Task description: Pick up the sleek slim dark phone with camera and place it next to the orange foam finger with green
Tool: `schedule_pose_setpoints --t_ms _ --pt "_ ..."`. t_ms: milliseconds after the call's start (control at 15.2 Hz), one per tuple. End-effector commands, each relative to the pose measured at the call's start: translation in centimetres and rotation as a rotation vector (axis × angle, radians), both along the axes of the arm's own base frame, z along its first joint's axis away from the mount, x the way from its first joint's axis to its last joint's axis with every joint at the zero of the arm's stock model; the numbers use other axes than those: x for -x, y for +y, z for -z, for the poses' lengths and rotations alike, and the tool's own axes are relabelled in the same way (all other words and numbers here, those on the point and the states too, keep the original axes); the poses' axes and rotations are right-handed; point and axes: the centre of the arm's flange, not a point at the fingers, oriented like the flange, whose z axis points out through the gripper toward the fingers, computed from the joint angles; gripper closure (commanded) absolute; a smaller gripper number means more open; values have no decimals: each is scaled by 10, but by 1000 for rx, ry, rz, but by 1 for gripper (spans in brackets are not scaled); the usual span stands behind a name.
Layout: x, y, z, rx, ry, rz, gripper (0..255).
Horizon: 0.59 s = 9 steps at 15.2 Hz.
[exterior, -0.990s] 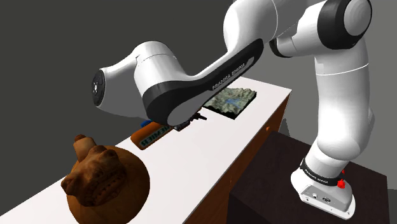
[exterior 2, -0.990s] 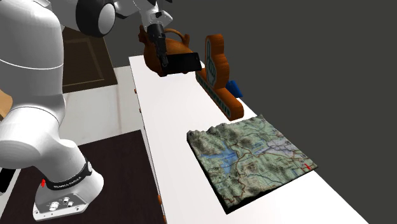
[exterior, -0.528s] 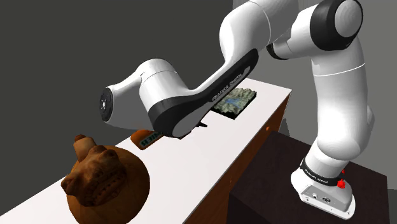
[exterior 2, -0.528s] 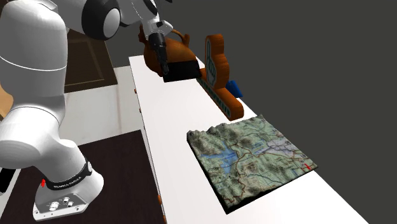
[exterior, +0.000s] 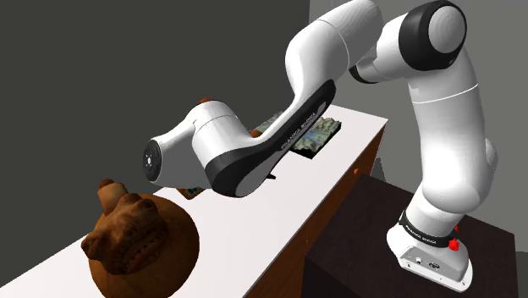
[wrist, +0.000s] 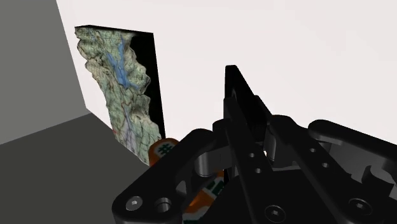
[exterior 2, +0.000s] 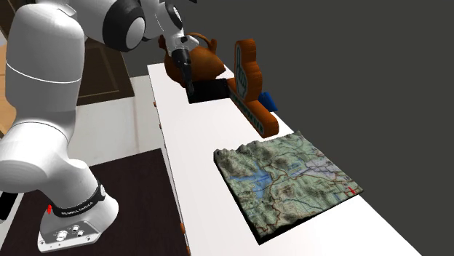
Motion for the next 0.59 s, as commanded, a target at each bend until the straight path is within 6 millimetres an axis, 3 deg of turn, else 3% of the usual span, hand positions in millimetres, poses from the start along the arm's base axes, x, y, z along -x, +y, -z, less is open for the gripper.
schedule_pose_setpoints --t_ms 0,528 --pt "0 0 11 0 0 0 255" --pt "0 0 53 0 0 0 255"
